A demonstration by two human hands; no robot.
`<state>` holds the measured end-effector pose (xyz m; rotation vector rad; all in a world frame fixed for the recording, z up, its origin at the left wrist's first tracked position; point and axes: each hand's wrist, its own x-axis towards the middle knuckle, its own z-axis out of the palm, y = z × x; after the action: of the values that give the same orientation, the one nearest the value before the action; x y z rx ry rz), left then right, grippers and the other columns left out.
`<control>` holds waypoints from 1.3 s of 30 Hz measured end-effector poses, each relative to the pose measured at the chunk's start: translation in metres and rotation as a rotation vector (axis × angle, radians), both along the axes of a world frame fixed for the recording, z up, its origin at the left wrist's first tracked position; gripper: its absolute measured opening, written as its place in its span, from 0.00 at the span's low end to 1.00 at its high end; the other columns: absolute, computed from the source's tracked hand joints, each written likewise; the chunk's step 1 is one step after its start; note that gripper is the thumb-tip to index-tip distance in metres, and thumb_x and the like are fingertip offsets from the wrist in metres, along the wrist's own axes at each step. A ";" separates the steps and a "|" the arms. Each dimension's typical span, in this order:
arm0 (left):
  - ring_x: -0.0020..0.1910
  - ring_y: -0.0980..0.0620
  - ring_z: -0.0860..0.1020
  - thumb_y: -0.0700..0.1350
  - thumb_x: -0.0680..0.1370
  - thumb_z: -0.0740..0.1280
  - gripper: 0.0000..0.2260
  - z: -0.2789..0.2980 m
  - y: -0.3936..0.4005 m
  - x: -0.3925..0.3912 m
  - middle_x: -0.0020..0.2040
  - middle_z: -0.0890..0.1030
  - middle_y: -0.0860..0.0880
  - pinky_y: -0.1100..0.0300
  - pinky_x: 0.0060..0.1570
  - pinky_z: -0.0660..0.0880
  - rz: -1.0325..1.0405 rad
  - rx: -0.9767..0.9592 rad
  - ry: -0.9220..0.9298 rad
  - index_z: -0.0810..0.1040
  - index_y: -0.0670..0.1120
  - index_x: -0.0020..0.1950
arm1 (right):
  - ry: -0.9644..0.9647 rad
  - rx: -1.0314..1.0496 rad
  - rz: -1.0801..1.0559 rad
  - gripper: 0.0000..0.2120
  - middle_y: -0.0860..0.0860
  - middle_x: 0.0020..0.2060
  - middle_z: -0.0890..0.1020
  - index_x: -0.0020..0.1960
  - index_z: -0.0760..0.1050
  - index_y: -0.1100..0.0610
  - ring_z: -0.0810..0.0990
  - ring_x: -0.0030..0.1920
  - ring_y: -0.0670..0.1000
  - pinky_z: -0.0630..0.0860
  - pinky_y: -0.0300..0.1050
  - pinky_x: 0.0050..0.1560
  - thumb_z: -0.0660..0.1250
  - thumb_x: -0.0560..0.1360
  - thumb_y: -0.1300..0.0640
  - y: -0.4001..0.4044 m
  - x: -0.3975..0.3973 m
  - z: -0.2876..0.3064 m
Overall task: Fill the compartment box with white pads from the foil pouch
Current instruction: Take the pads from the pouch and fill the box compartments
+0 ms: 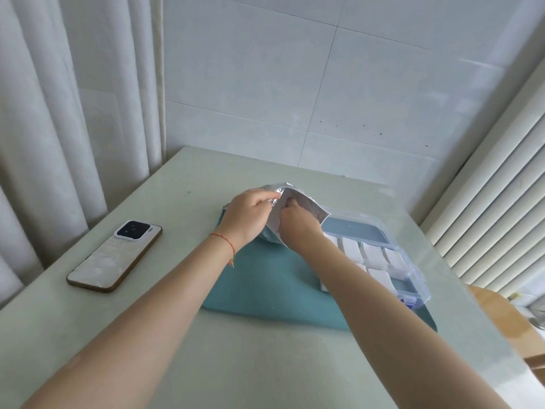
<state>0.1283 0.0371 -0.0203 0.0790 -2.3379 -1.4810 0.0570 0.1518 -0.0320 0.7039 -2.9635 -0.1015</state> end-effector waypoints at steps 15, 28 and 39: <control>0.67 0.54 0.72 0.36 0.79 0.56 0.19 -0.012 0.016 0.003 0.66 0.78 0.50 0.68 0.61 0.64 0.095 -0.112 0.013 0.80 0.46 0.64 | 0.177 -0.402 0.052 0.12 0.58 0.52 0.75 0.54 0.72 0.64 0.75 0.48 0.62 0.66 0.49 0.36 0.60 0.73 0.74 0.039 0.009 -0.027; 0.58 0.50 0.73 0.43 0.74 0.61 0.13 -0.011 0.032 0.006 0.53 0.75 0.52 0.63 0.58 0.66 0.170 -0.199 0.155 0.83 0.46 0.52 | -0.046 -1.133 0.014 0.06 0.51 0.34 0.80 0.43 0.73 0.53 0.78 0.36 0.55 0.75 0.47 0.41 0.65 0.77 0.62 0.087 0.026 -0.009; 0.50 0.54 0.81 0.43 0.72 0.77 0.19 0.004 0.067 0.012 0.52 0.81 0.53 0.59 0.53 0.78 -0.177 0.177 0.013 0.76 0.49 0.61 | -0.428 -1.205 0.137 0.01 0.54 0.32 0.82 0.46 0.77 0.61 0.78 0.32 0.51 0.76 0.45 0.40 0.69 0.76 0.65 0.133 0.045 0.027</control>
<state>0.1400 0.1039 -0.0167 -0.0938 -2.2482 -1.7653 0.1021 0.2845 -0.0049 0.7241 -2.5232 1.8138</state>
